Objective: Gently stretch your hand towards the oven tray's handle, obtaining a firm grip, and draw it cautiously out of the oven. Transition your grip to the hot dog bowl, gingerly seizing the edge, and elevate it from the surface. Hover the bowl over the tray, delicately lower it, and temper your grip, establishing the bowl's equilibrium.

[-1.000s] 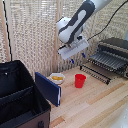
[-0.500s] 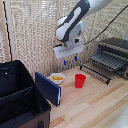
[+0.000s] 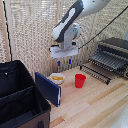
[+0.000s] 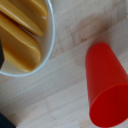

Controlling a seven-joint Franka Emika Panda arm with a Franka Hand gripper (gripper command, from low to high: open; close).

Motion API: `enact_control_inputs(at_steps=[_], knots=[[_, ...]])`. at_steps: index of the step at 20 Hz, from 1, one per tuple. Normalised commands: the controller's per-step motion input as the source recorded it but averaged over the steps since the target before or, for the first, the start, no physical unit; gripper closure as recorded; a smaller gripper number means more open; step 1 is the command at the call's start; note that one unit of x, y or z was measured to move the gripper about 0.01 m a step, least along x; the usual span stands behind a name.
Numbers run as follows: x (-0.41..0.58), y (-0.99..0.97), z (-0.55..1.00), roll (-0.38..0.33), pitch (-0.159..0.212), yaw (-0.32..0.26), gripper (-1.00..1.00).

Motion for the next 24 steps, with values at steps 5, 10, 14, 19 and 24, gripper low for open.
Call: enact_control_inputs(at_steps=[5, 10, 14, 19, 24], knots=[[0.301, 0.11, -0.02, 0.134, 0.083, -0.038, -1.0], [0.101, 0.06, 0.0, -0.026, 0.168, -0.053, -1.0], [0.22, -0.08, -0.04, -0.081, 0.12, 0.001, -1.0], [0.344, -0.28, -0.12, -0.053, 0.058, 0.02, -1.0], [0.376, -0.19, -0.22, -0.034, 0.05, 0.006, -1.0]])
